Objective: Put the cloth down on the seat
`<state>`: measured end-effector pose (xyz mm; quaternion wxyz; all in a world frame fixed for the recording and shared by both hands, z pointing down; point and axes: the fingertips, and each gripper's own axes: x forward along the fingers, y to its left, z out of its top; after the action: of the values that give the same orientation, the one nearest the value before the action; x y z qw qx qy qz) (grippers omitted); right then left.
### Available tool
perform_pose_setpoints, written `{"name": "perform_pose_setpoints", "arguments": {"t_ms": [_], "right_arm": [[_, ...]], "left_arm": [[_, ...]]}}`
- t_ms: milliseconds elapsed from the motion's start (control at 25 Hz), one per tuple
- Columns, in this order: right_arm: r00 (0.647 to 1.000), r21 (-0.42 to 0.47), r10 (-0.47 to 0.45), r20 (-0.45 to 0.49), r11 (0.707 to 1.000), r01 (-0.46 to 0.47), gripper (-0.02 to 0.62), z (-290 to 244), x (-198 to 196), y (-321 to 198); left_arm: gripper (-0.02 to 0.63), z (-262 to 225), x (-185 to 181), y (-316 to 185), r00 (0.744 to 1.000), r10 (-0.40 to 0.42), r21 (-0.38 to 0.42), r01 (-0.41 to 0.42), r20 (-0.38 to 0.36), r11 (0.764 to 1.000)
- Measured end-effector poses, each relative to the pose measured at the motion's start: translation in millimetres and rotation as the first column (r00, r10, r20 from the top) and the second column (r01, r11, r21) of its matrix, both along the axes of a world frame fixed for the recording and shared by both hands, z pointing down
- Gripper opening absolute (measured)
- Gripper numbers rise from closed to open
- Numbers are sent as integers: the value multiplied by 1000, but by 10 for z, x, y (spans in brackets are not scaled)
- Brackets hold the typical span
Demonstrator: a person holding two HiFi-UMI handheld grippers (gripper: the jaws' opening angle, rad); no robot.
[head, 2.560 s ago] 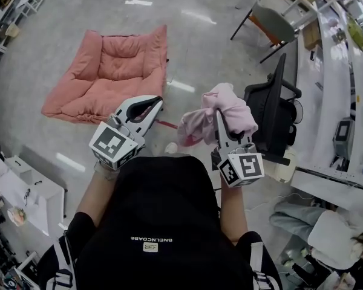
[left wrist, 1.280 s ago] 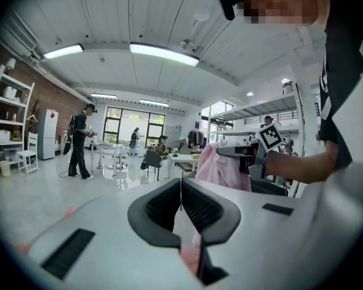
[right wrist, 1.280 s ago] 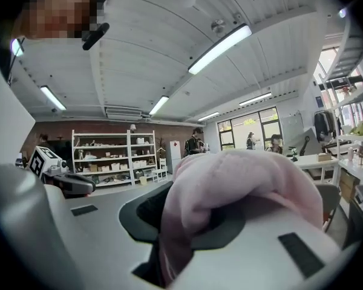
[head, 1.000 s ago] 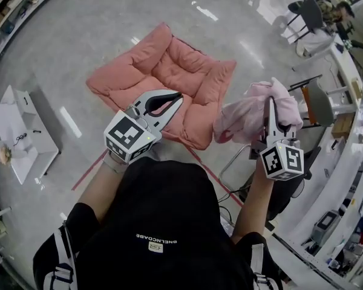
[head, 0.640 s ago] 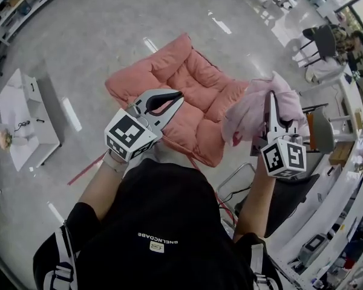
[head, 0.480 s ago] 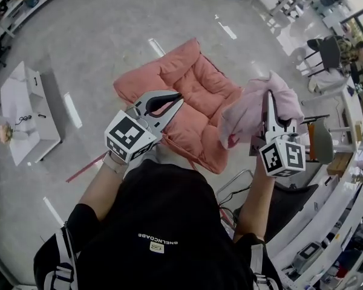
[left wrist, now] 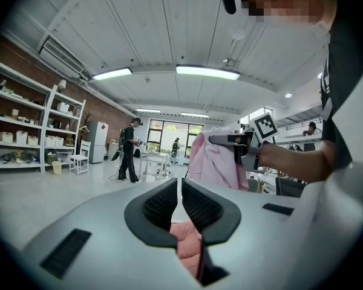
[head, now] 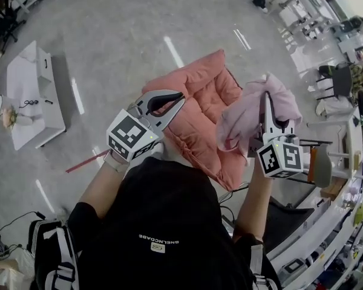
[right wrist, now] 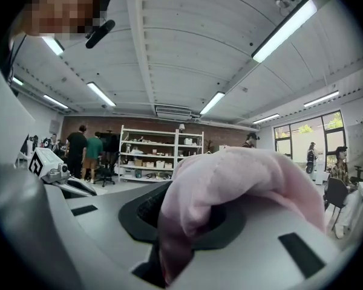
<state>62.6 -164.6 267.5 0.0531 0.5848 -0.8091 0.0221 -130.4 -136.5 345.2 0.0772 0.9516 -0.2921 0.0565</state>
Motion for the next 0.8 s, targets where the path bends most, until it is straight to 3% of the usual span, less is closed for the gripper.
{"name": "perform_pose_setpoints", "arguments": {"t_ms": [400, 800], "right_arm": [[983, -41, -160, 94, 986, 165, 103, 185, -1160, -681], [937, -139, -328, 118, 929, 342, 103, 710, -1803, -809]], "left_arm": [[15, 242, -885, -479, 996, -90, -46, 90, -11, 995], [17, 483, -1093, -474, 988, -156, -98, 156, 9, 983]]}}
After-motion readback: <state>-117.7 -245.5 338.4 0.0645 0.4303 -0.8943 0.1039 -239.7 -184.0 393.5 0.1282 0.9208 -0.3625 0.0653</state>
